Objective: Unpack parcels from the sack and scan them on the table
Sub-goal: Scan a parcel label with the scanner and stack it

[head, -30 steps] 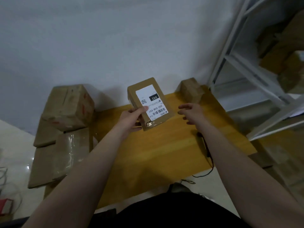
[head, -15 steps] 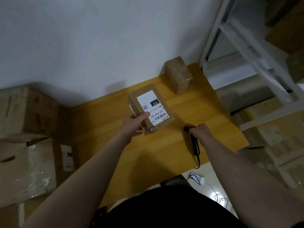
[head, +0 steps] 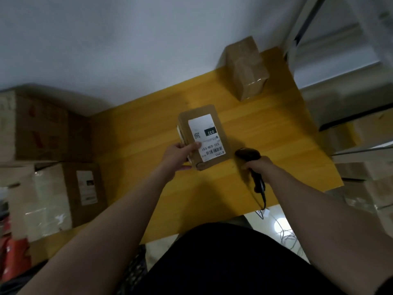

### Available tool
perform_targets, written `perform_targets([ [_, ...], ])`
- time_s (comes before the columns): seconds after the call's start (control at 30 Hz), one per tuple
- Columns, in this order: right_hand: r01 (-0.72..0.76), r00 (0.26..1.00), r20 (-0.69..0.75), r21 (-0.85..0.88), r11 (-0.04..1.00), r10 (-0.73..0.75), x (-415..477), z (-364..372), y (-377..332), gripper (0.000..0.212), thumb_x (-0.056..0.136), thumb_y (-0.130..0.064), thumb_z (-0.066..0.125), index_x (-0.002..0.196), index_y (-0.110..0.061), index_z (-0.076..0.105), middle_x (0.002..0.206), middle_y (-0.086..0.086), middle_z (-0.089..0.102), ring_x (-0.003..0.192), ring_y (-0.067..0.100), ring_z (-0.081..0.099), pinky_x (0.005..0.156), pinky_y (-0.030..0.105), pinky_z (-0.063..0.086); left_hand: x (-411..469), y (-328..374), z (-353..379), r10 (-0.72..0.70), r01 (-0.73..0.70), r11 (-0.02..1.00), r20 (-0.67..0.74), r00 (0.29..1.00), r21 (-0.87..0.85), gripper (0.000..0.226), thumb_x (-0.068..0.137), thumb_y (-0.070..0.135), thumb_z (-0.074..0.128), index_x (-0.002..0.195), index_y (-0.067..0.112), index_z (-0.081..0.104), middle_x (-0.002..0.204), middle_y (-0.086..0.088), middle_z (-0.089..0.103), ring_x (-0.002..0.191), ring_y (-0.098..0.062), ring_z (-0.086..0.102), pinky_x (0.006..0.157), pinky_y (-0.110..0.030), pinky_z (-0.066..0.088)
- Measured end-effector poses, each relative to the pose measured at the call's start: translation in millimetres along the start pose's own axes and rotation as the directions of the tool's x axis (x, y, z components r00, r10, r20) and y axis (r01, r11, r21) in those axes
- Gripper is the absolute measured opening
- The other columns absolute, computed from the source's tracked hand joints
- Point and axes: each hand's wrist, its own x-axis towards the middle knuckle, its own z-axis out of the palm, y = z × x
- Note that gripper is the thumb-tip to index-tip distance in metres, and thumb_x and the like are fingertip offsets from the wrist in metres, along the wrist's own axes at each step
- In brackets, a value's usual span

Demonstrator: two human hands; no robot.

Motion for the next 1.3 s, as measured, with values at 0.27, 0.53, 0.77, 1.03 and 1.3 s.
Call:
perform_targets([
  [0.27, 0.405, 0.912, -0.078, 0.023, 0.914, -0.402, -87.6, 16.1, -67.8, 0.018, 0.084, -0.026, 0.08, 0.091, -0.011, 0.072, 0.072, 0.009, 0.07, 0.048, 0.022, 0.062, 0.048, 0.031, 0.049, -27.6, -9.3, -44.7, 0.063, -0.076, 0.994, -0.159, 0.985, -0.076, 0.065, 0.082, 0.039, 0.085, 0.126, -0.001, 0.058, 0.112, -0.001, 0.072, 0.102, -0.018, 0.069, 0.074, -0.041, 0.062],
  [0.53, 0.712, 0.698, 0.061, -0.158, 0.684, -0.713, -231.2, 63.4, -109.8, 0.022, 0.083, -0.029, 0.076, 0.074, -0.011, 0.068, 0.053, -0.002, 0.063, 0.042, 0.014, 0.057, 0.042, 0.026, 0.045, -82.1, -17.8, -116.8, 0.255, -0.349, 0.89, -0.314, 0.914, -0.293, 0.041, 0.085, 0.031, 0.084, 0.109, 0.007, 0.063, 0.103, 0.0, 0.075, 0.097, -0.02, 0.073, 0.067, -0.035, 0.062],
  [0.77, 0.771, 0.625, 0.129, -0.255, 0.583, -0.77, -306.2, 115.8, -94.1, 0.027, 0.083, -0.031, 0.076, 0.069, -0.012, 0.063, 0.049, -0.005, 0.059, 0.043, 0.014, 0.056, 0.046, 0.029, 0.045, -127.5, -45.1, -167.7, 0.313, -0.488, 0.795, -0.444, 0.839, -0.361, 0.035, 0.082, 0.031, 0.086, 0.1, 0.012, 0.063, 0.097, 0.005, 0.075, 0.084, -0.012, 0.074, 0.058, -0.024, 0.059],
  [1.03, 0.772, 0.608, 0.09, -0.297, 0.562, -0.789, -337.5, 150.9, -59.3, 0.026, 0.082, -0.034, 0.076, 0.079, -0.01, 0.068, 0.059, 0.001, 0.063, 0.048, 0.016, 0.06, 0.049, 0.03, 0.047, -155.8, -72.7, -192.4, 0.331, -0.515, 0.787, -0.471, 0.818, -0.34, 0.029, 0.083, 0.029, 0.086, 0.093, 0.016, 0.063, 0.088, 0.011, 0.069, 0.065, -0.006, 0.07, 0.051, -0.021, 0.056],
  [1.3, 0.775, 0.615, 0.062, -0.228, 0.589, -0.786, -346.0, 154.9, -38.6, 0.027, 0.083, -0.032, 0.078, 0.074, -0.01, 0.065, 0.058, 0.002, 0.061, 0.048, 0.018, 0.058, 0.051, 0.032, 0.046, -159.8, -86.6, -194.1, 0.339, -0.506, 0.791, -0.441, 0.831, -0.345, 0.034, 0.082, 0.03, 0.086, 0.085, 0.014, 0.057, 0.088, 0.011, 0.072, 0.076, -0.006, 0.07, 0.056, -0.026, 0.059],
])
